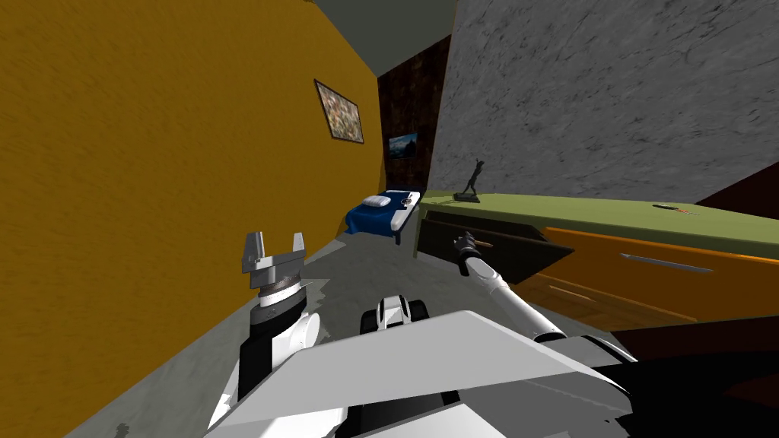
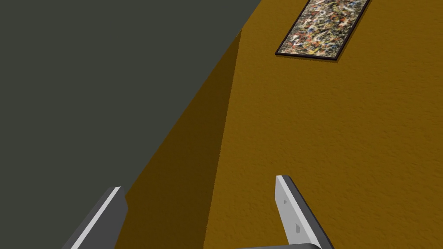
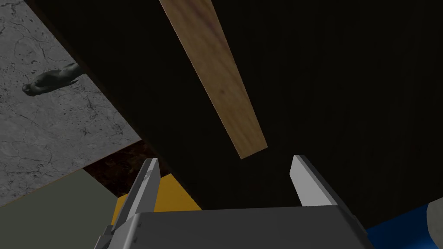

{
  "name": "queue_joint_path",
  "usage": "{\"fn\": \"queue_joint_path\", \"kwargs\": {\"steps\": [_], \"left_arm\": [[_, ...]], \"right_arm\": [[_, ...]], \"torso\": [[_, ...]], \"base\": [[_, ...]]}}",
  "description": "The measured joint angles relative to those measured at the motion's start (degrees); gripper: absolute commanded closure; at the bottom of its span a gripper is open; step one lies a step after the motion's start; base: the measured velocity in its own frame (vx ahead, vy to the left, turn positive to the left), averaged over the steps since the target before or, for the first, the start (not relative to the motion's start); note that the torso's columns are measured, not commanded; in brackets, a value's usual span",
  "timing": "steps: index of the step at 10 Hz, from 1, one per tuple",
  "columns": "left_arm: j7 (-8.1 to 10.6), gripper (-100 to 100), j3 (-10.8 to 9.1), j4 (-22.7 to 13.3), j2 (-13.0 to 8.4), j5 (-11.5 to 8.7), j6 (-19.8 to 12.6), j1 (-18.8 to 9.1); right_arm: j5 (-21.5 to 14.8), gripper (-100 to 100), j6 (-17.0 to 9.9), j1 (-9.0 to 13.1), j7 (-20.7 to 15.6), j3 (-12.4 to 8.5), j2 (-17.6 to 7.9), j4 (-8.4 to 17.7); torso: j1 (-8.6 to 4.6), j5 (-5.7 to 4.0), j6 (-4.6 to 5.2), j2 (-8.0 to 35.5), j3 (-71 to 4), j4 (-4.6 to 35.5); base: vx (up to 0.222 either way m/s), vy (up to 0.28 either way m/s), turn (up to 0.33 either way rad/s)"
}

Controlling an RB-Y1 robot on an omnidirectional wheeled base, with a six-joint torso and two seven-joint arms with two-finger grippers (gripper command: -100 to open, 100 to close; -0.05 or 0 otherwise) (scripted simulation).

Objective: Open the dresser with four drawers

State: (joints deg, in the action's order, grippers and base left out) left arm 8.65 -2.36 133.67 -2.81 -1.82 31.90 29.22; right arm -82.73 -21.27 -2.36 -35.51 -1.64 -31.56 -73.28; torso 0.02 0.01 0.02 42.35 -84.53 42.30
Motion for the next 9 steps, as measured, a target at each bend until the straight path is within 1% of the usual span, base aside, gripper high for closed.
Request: {"fn": "queue_joint_path", "kwargs": {"steps": [1, 2, 3, 4, 9], "left_arm": [[0.00, 0, 0.00, 0.00, 0.00, 0.00, 0.00, 0.00], [0.00, 0, 0.00, 0.00, 0.00, 0.00, 0.00, 0.00], [0.00, 0, 0.00, 0.00, -0.01, 0.00, 0.00, 0.00], [0.00, 0, -0.01, 0.00, -0.01, 0.00, 0.00, 0.01], [0.00, 0, -0.01, 0.00, -0.02, 0.00, 0.00, 0.01]], "right_arm": [[1.56, -100, 1.32, 2.14, -0.30, -0.74, -1.34, 1.90], [1.24, -100, 2.81, 4.76, 1.66, -1.48, -3.17, 5.00], [2.66, -100, 3.89, 5.25, 1.95, -2.29, -4.59, 5.73], [2.89, 0, 4.08, 5.25, 1.74, -2.39, -4.72, 5.73], [2.87, 0, 4.06, 5.25, 1.75, -2.38, -4.70, 5.73]], "torso": [[-0.08, -0.03, -0.04, -0.10, -0.05, -0.02], [-0.01, -0.01, -0.01, -0.11, -0.07, -0.04], [-0.09, -0.03, 0.00, -0.10, -0.05, -0.03], [-0.27, -0.09, -0.02, -0.17, -0.09, -0.05], [0.01, 0.00, -0.02, -0.06, -0.03, -0.01]], "base": [[-0.059, 0.151, -0.073], [-0.054, 0.123, -0.044], [-0.021, 0.044, -0.008], [-0.005, 0.011, 0.001], [0.000, 0.000, 0.000]]}}
